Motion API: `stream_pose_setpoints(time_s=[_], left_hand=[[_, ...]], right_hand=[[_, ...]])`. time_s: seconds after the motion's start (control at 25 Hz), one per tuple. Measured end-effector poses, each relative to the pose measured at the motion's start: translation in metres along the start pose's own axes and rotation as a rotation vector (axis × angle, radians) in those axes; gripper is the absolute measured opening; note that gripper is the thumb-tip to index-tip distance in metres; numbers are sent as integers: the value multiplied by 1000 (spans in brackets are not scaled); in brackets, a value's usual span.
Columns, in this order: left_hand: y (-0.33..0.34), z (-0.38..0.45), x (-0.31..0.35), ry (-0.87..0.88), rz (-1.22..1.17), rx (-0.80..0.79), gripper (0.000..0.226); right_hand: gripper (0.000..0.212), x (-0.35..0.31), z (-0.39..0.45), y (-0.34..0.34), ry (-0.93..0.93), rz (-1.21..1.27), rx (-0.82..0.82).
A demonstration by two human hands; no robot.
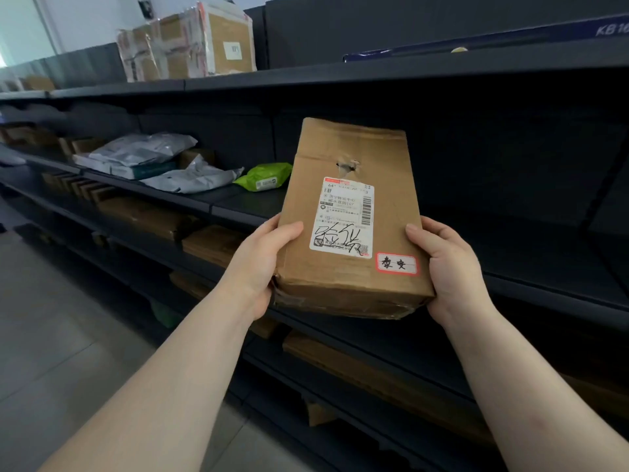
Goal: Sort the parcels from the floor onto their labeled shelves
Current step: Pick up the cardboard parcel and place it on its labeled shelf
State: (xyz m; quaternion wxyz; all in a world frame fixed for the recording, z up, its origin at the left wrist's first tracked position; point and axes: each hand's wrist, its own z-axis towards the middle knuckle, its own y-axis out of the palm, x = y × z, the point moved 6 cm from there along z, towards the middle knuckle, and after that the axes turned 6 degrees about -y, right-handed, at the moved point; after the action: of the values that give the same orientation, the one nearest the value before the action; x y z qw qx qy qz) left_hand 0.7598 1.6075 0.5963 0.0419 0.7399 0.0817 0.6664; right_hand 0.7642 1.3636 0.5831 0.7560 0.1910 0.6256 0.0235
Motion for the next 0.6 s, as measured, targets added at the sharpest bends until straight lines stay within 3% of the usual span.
stream_pose_setpoints(time_s=[0.28, 0.6], left_hand=[[-3, 91, 29, 7, -4, -134, 28], [-14, 184, 47, -43, -47, -125, 29]], right_hand=[[46, 5, 71, 32, -62, -17, 86], [44, 16, 138, 67, -50, -76, 137]])
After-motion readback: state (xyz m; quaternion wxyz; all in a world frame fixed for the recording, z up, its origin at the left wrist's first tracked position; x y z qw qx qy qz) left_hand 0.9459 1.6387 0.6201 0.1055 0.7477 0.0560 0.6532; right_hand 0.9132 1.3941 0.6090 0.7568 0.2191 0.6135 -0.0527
